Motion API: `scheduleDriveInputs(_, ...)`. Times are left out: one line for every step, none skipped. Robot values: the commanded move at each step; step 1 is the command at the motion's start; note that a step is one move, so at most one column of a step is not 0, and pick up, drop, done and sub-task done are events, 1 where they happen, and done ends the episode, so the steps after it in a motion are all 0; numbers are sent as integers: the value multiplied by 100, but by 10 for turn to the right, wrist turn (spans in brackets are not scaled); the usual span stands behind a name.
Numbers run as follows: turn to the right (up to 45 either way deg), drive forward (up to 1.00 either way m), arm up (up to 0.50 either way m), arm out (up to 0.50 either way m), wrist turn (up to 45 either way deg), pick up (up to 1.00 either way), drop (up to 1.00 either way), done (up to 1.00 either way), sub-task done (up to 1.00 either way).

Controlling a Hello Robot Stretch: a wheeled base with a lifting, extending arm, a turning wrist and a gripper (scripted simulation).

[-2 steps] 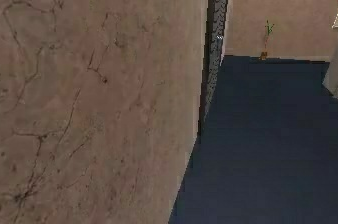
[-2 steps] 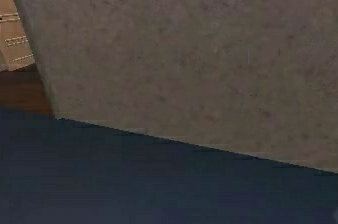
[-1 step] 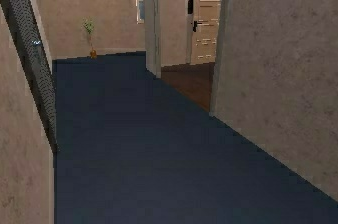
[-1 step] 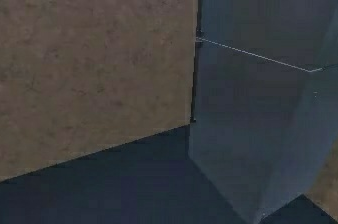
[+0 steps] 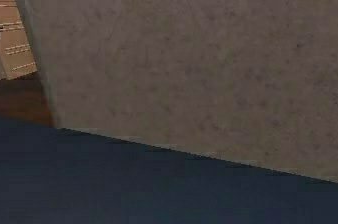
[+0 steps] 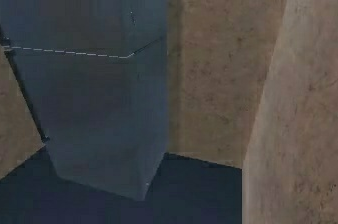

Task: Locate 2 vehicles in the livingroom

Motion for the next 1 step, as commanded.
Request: scheduleDriveInputs(150,0,0,0,0,0,0,0,0)
